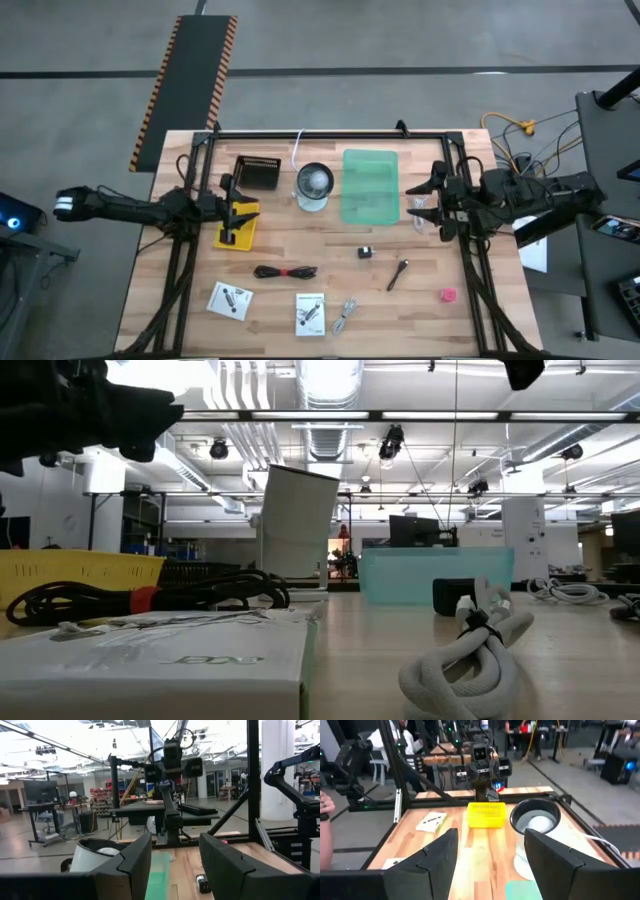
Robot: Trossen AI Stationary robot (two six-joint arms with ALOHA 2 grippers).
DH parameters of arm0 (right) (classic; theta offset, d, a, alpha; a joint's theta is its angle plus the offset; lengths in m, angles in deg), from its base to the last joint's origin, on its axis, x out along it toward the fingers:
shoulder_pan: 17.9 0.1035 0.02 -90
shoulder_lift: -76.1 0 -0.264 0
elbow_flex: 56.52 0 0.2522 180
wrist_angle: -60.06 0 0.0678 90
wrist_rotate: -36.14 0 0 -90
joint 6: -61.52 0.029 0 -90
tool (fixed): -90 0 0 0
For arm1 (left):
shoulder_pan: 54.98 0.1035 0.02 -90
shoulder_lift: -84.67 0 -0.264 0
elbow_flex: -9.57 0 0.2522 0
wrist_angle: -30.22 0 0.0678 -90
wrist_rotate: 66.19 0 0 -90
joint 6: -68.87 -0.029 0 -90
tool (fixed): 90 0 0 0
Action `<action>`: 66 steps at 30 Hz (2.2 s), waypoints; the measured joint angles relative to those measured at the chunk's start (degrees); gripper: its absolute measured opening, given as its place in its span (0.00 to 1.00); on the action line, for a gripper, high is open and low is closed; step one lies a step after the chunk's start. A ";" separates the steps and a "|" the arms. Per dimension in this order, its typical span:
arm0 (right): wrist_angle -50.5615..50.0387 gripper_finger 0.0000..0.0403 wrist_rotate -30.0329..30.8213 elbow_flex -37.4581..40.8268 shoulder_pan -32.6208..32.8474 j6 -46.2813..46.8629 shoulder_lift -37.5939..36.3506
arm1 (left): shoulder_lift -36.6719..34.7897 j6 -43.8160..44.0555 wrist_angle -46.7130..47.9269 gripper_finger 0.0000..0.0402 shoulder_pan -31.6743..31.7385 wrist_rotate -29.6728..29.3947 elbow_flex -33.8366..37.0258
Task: Pick and place items into bin
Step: Put the black charger adapter into the yellow bin
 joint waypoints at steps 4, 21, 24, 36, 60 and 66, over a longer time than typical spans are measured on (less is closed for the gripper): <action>-6.57 0.53 1.17 -6.17 0.00 1.01 3.27 | 1.61 0.02 -3.04 0.38 0.00 0.01 0.00; -19.93 0.53 11.83 -18.93 -0.05 -4.18 17.10 | 12.59 6.02 -15.31 0.38 0.00 0.15 -0.08; -20.23 0.53 7.32 -20.18 0.02 -2.75 19.66 | 13.34 6.01 -15.88 0.38 -0.02 0.15 -0.29; -29.18 0.53 -2.03 -24.06 0.02 4.87 32.29 | 13.93 4.07 -16.94 0.38 0.00 0.15 -0.33; -31.46 0.56 -3.55 -27.48 0.12 -1.24 52.63 | 14.82 3.96 -16.82 0.38 0.00 0.11 -0.28; -31.37 0.69 -3.75 -27.62 0.44 -2.04 57.21 | 14.72 3.96 -16.88 0.38 0.00 0.10 -0.30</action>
